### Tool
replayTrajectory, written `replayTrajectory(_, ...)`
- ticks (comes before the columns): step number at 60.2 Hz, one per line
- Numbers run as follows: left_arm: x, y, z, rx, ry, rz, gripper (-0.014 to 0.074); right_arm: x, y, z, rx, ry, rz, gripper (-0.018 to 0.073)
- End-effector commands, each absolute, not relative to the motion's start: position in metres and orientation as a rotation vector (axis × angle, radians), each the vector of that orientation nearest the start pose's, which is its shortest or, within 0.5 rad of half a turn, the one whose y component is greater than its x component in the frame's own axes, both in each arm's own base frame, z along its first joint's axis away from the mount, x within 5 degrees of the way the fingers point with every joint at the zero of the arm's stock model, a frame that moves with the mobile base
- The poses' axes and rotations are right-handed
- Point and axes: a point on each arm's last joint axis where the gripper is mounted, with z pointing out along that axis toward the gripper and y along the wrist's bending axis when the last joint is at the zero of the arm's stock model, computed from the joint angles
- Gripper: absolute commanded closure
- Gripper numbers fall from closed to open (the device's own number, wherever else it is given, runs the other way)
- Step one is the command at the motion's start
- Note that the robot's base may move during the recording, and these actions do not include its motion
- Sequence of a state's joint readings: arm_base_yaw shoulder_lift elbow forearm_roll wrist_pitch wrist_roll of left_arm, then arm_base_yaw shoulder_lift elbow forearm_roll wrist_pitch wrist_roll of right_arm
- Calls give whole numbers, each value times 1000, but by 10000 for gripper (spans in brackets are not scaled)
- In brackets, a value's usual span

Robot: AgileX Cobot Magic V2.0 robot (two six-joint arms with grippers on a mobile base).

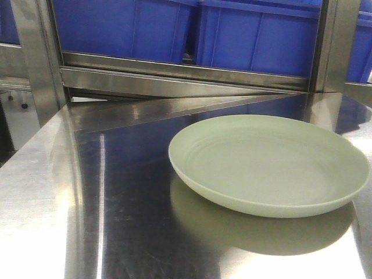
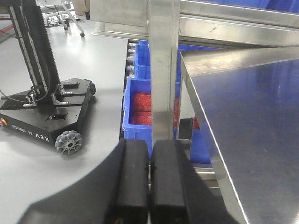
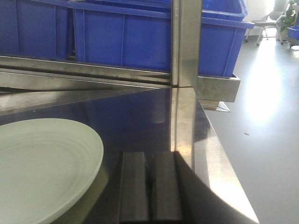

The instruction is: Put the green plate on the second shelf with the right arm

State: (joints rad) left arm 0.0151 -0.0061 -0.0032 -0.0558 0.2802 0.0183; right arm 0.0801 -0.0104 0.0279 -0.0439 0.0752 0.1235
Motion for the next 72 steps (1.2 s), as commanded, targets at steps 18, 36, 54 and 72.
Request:
replayTrajectory(18, 55, 0, 184, -34, 1693, -30, 472, 55, 4, 209, -6, 1466, 125, 505)
replayTrajectory(36, 55, 0, 184, -34, 1693, -30, 472, 55, 4, 209, -6, 1466, 125, 505)
replayTrajectory(54, 55, 0, 184, -34, 1693, -30, 472, 55, 4, 209, -6, 1466, 125, 505)
replayTrajectory(72, 55, 0, 184, -34, 1693, -30, 472, 55, 4, 209, -6, 1466, 125, 505)
